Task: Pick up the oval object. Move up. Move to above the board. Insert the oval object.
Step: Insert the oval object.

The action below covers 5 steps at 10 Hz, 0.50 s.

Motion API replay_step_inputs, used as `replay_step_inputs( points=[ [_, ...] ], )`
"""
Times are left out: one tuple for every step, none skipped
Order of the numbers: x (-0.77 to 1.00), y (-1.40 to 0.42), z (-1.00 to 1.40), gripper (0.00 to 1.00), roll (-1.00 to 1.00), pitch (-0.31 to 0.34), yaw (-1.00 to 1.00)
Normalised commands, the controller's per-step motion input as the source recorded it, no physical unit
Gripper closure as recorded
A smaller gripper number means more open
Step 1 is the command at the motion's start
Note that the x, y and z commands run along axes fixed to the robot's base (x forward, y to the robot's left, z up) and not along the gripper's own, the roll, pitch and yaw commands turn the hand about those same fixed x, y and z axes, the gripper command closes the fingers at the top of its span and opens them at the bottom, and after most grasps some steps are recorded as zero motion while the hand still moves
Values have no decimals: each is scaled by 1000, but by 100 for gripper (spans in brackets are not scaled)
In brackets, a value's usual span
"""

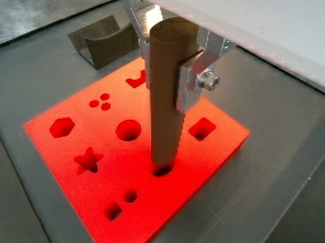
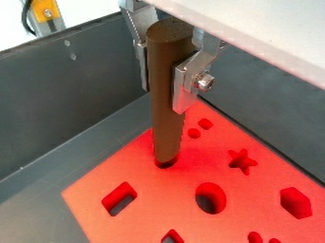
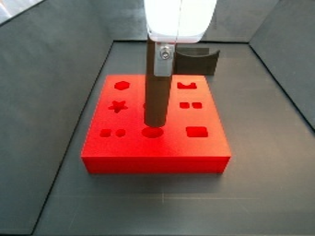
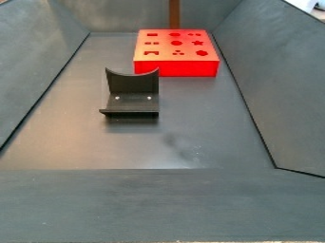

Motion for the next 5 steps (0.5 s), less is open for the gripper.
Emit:
replay_step_inputs(
  points=[
    [-117,-86,-397,100,0,-76,289],
    [0,-17,0,100,0,0,0],
    [157,0,0,100,0,0,-43],
    [449,114,3,100,0,86,-74],
    [534,160,23,100,0,124,-97]
  ],
)
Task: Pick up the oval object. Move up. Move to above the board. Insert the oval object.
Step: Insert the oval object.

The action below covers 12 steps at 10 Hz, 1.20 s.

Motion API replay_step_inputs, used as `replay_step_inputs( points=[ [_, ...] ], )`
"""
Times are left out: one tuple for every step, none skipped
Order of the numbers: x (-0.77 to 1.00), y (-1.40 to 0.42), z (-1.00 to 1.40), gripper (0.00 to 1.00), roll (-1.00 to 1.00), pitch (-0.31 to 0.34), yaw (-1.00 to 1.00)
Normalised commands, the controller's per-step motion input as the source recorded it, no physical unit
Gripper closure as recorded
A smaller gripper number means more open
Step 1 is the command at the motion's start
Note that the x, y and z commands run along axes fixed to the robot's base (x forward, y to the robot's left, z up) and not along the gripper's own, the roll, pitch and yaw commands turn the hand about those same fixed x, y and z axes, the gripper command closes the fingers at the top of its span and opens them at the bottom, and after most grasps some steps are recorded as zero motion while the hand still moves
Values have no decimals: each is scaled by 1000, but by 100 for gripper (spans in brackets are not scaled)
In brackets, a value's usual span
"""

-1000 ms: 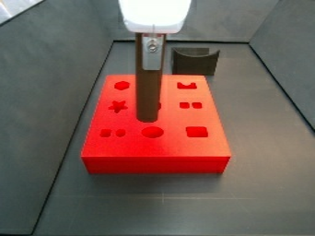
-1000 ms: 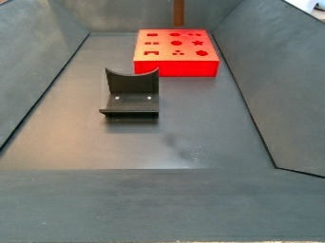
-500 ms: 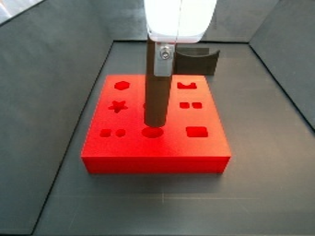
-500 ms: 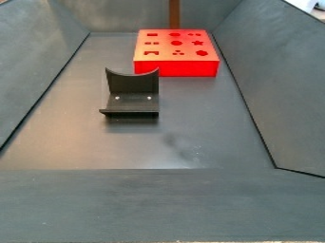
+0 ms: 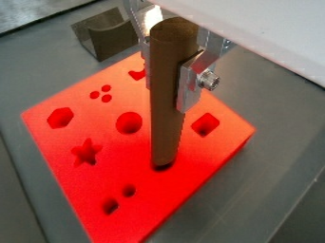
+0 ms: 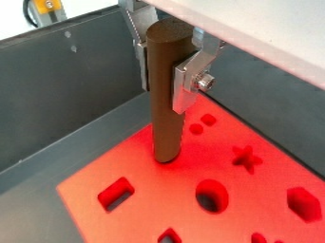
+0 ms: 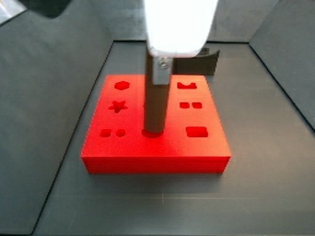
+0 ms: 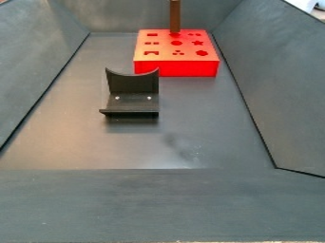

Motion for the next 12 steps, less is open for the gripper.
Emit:
replay_step_inputs(
  points=[
    [306,40,0,100,0,99,-57],
    [131,0,0,100,0,37,0],
    [0,-103,-11,100,86,0,0],
    [0,-60,0,100,51,0,0],
    [-26,0,-14,100,10,0,0],
    [-60,-29,-71,100,0,-4,3],
    [0,0,-14,100,0,-20,0],
    [-49,0,-237,100,73,0,0],
    [-89,0,-314,100,91,0,0],
    [0,0,-63,100,0,0,0],
    [0,0,-57,100,0,0,0],
    [0,0,-117,100,160,0,0]
  ],
)
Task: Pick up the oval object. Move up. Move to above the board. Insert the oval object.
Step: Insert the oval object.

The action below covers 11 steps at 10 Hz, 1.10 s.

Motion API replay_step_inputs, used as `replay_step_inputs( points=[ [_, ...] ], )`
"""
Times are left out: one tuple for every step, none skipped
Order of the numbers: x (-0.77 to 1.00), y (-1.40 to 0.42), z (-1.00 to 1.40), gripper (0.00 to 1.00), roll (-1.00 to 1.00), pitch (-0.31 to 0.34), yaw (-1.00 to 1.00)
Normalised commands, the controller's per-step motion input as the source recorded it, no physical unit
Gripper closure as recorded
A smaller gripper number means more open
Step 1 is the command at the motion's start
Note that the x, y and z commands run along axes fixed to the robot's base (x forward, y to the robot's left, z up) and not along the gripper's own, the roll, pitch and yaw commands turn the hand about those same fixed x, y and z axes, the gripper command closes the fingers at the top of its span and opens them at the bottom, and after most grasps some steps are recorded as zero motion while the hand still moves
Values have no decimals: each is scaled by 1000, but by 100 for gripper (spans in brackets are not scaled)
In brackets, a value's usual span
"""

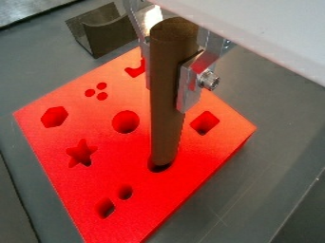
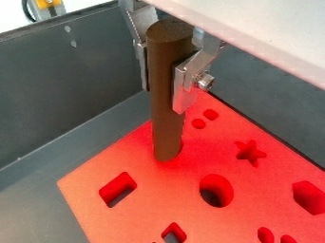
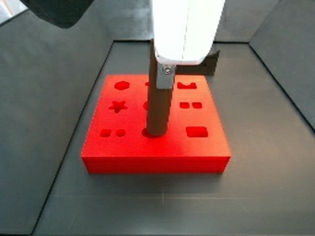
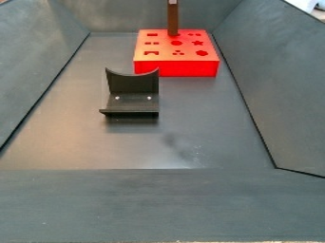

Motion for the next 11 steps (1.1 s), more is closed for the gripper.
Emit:
replay_step_inputs(
  points=[
    [0,0,0,100,376,84,54],
    [0,-9,9,100,431,119,40],
    [0,-6,0,100,206,73,0],
    [0,-83,0,100,150,0,0],
    [0,-286,-77,100,113,0,29],
    [0,-317,-117,100,37,0,11],
    [0,-94,0,100,23,0,3],
    [0,-14,0,100,0,-7,0],
    [0,11,-114,100,20,0,0],
    [0,137,-134,100,43,0,0],
    [0,211,-151,100,153,3,0]
  ],
)
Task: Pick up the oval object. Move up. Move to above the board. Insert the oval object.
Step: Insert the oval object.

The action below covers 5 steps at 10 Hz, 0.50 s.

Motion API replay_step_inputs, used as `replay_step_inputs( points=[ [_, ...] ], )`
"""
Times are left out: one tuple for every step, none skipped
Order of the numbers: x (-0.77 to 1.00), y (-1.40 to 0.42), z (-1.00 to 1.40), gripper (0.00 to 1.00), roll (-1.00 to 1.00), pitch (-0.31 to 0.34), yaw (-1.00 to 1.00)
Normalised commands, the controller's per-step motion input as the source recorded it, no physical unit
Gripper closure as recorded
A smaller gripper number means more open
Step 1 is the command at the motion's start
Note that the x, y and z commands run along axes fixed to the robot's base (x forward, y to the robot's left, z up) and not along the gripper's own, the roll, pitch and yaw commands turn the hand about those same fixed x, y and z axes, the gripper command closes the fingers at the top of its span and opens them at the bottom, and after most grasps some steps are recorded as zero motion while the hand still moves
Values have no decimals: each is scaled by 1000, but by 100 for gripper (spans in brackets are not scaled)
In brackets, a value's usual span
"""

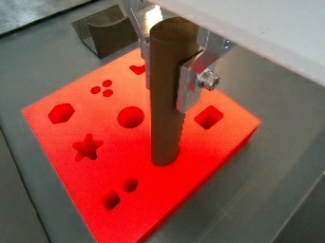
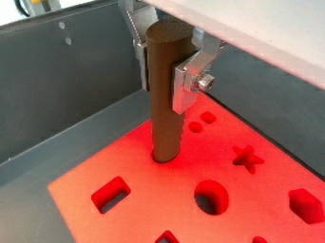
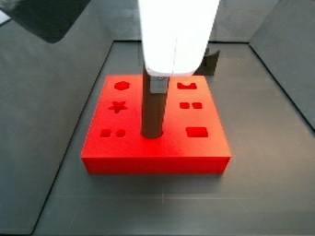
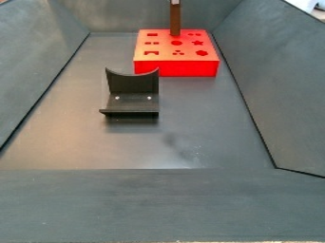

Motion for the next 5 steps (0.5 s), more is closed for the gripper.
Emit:
replay_step_inputs(
  points=[
    [0,100,-91,100,161,17,0],
    [0,0,-40,100,149,1,0],
    [-149,0,-137,100,327,0,157],
    [0,-43,-189,100,174,0,11],
    [-103,-89,-620,100,50,-307,0]
  ],
)
